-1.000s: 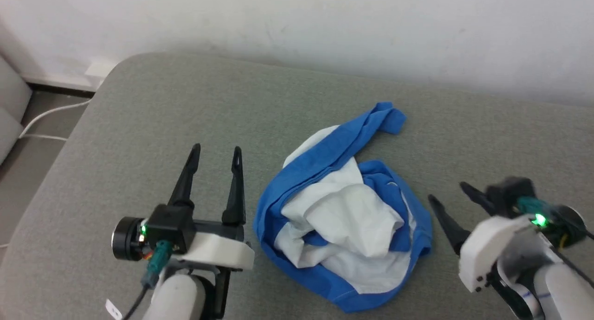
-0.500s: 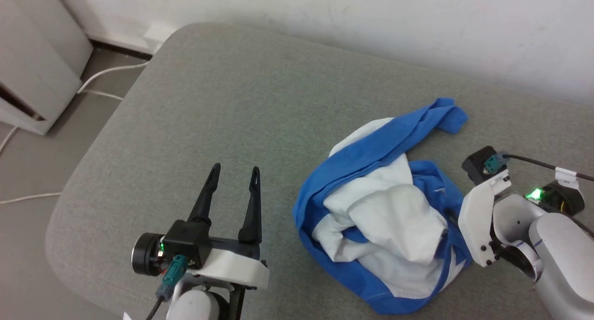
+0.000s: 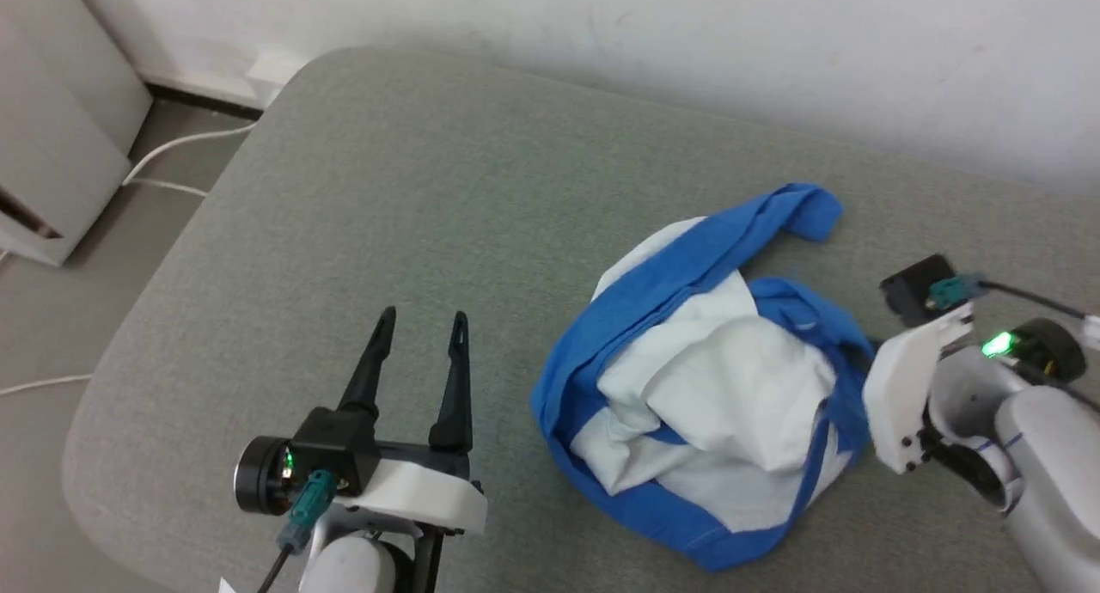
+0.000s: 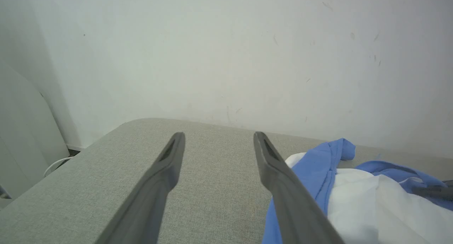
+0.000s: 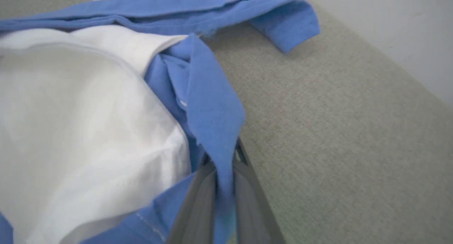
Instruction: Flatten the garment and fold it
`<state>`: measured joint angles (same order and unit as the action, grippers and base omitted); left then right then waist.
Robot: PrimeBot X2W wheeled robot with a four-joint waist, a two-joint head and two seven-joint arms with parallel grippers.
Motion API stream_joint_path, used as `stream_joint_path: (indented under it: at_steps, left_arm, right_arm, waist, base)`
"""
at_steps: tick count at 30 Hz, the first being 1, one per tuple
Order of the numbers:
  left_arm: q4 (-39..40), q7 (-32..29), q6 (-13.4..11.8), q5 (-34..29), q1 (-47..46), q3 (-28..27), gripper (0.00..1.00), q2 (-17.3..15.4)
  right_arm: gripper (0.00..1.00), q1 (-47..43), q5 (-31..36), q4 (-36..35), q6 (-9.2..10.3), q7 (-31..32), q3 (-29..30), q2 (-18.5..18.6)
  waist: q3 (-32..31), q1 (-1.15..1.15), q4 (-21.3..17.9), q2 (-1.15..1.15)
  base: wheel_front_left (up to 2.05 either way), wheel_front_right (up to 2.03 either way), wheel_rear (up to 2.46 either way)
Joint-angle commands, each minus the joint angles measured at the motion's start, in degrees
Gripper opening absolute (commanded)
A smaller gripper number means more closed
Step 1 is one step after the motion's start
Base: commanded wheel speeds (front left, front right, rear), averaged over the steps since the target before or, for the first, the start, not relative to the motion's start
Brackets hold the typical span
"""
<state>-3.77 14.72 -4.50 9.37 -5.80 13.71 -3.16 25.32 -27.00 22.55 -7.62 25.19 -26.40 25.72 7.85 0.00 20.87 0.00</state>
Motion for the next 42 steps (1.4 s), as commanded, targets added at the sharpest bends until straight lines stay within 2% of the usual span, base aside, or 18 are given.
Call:
stream_joint_path:
  at_steps: [1, 6, 10, 13, 16, 22, 23, 24, 27, 32, 34, 37, 42]
  left_arm:
    - [-0.08, 0.28, 0.38, -0.44, 0.83, -0.46, 1.0, 0.26]
    - [-0.35, 0.28, 0.69, -0.34, 1.84, -1.35, 1.0, 0.27]
    - [-0.35, 0.28, 0.96, -0.35, 2.38, -1.78, 1.0, 0.27]
    - [-0.52, 0.28, 1.18, -0.23, 2.24, -1.63, 1.0, 0.27]
    - [-0.66, 0.28, 1.28, -0.01, 1.8, -1.33, 1.0, 0.27]
    - [-2.1, 0.28, 1.77, 0.0, 0.88, -0.29, 1.0, 0.28]
    - [-2.52, 0.28, 1.9, 0.06, 0.82, -0.14, 1.0, 0.28]
    - [-2.99, 0.28, 2.09, 0.07, 0.73, 0.04, 1.0, 0.28]
    - [-3.84, 0.28, 2.49, 0.4, 0.54, 0.49, 1.0, 0.28]
    - [-9.16, -0.99, 4.37, 3.32, -0.28, 4.25, 1.0, 0.28]
    - [-10.89, -4.87, 4.96, 5.58, -1.36, 6.44, 1.0, 0.28]
    - [-12.71, -13.37, 4.47, 6.4, -3.17, 9.94, 1.0, 0.28]
    - [-12.72, -23.9, 1.8, 8.1, -5.42, 13.83, 1.0, 0.28]
  right_arm:
    - [0.0, -0.36, -0.26, -1.39, 0.13, -2.19, 1.88, 1.02]
    - [0.0, -5.33, 0.1, -8.13, 0.13, -6.51, 9.45, 1.7]
    - [0.0, -12.08, 2.09, -14.7, 0.13, -7.47, 18.83, -0.41]
    - [0.0, -18.91, 4.71, -19.27, 0.13, -5.59, 26.43, -4.3]
    - [0.0, -25.83, 6.73, -22.36, 0.13, -2.15, 31.88, -10.04]
    - [0.0, -31.87, 11.84, -22.18, 0.13, -1.02, 35.82, -16.16]
    - [0.41, -31.8, 12.71, -21.9, 0.13, -1.7, 36.03, -16.4]
    - [1.0, -31.5, 13.55, -21.77, 0.13, -2.67, 36.11, -16.5]
    - [1.0, -30.54, 14.98, -22.25, 0.13, -5.07, 35.87, -16.57]
    - [1.0, -27.77, 17.11, -26.89, 0.13, -14.77, 36.48, -16.94]
    - [1.0, -27.56, 17.97, -28.85, 0.13, -18.45, 36.93, -17.63]
    - [1.0, -28.06, 19.03, -30.77, 0.13, -22.09, 37.08, -18.89]
    - [1.0, -29.05, 19.1, -30.56, 0.13, -24.52, 35.68, -19.95]
  waist:
    - [-1.55, 0.0, -2.4, 0.0]
    - [-3.03, 0.0, -6.47, 0.0]
    - [-3.65, 0.0, -10.18, 0.0]
    - [-3.69, 0.0, -12.3, 0.0]
    - [-3.39, 0.0, -14.0, 0.0]
    - [-2.94, 0.0, -16.1, 0.0]
    - [-2.9, 0.0, -16.38, 0.0]
    - [-2.86, 0.0, -16.67, 0.0]
    - [-2.94, 0.0, -17.35, 0.0]
    - [-3.13, 0.0, -19.24, 0.0]
    - [-3.09, 0.0, -20.05, 0.0]
    - [-2.82, 0.0, -21.3, 0.0]
    - [-1.98, 0.0, -23.26, 0.0]
  base:
    - [0.0, 0.0, 0.0]
    - [0.0, 0.0, 0.0]
    - [0.0, 0.0, 0.0]
    - [0.0, 0.0, 0.0]
    - [0.0, 0.0, 0.0]
    - [0.0, 0.0, 0.0]
    - [0.0, 0.0, 0.0]
    - [0.0, 0.0, 0.0]
    - [0.0, 0.0, 0.0]
    - [0.0, 0.0, 0.0]
    - [0.0, 0.0, 0.0]
    - [0.0, 0.0, 0.0]
    - [0.0, 0.0, 0.0]
